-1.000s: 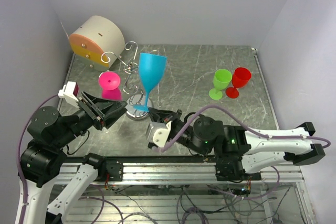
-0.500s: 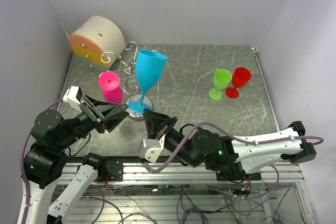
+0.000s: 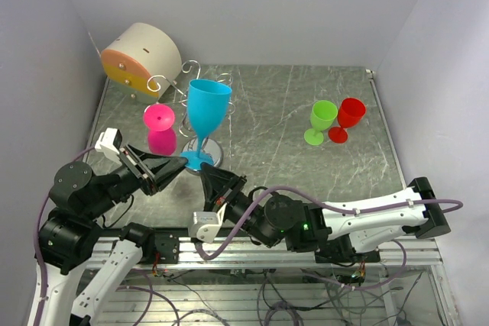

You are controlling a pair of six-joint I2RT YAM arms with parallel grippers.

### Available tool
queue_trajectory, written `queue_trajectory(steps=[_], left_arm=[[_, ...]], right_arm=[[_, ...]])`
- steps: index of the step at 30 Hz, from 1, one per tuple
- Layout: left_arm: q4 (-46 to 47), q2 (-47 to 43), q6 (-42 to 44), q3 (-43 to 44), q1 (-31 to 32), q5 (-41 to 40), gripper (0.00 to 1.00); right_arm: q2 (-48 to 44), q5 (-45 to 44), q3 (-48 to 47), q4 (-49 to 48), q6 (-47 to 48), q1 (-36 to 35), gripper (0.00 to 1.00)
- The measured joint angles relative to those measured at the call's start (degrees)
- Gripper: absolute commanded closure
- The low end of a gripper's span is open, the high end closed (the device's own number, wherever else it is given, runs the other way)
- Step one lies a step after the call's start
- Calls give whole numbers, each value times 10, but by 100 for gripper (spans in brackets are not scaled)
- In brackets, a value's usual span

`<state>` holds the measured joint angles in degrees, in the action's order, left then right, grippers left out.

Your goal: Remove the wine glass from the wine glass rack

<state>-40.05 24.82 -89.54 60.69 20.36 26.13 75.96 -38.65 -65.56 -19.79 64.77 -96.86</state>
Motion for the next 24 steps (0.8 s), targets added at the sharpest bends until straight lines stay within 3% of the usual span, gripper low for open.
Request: queue_trajectory(steps=[3, 8, 11, 13, 18, 24], left_arm=[[8, -6, -2, -12, 0, 1, 81], [35, -9, -8, -40, 0, 14, 63], [47, -8, -9, -52, 0, 18, 61], [49, -6, -9, -54, 0, 21, 65], [56, -4, -8, -55, 0, 23, 93], [62, -6, -8, -59, 0, 23, 93]], right_arm=[[-1, -4, 3, -6, 2, 0, 100], [-7, -13, 15, -4, 2, 0, 100], [-11, -15, 15, -3, 2, -1, 100], [-11, -17, 15, 0, 1, -1, 100], [-10, -17, 15, 7, -1, -1, 100], [-9, -21, 15, 20, -5, -1, 100]])
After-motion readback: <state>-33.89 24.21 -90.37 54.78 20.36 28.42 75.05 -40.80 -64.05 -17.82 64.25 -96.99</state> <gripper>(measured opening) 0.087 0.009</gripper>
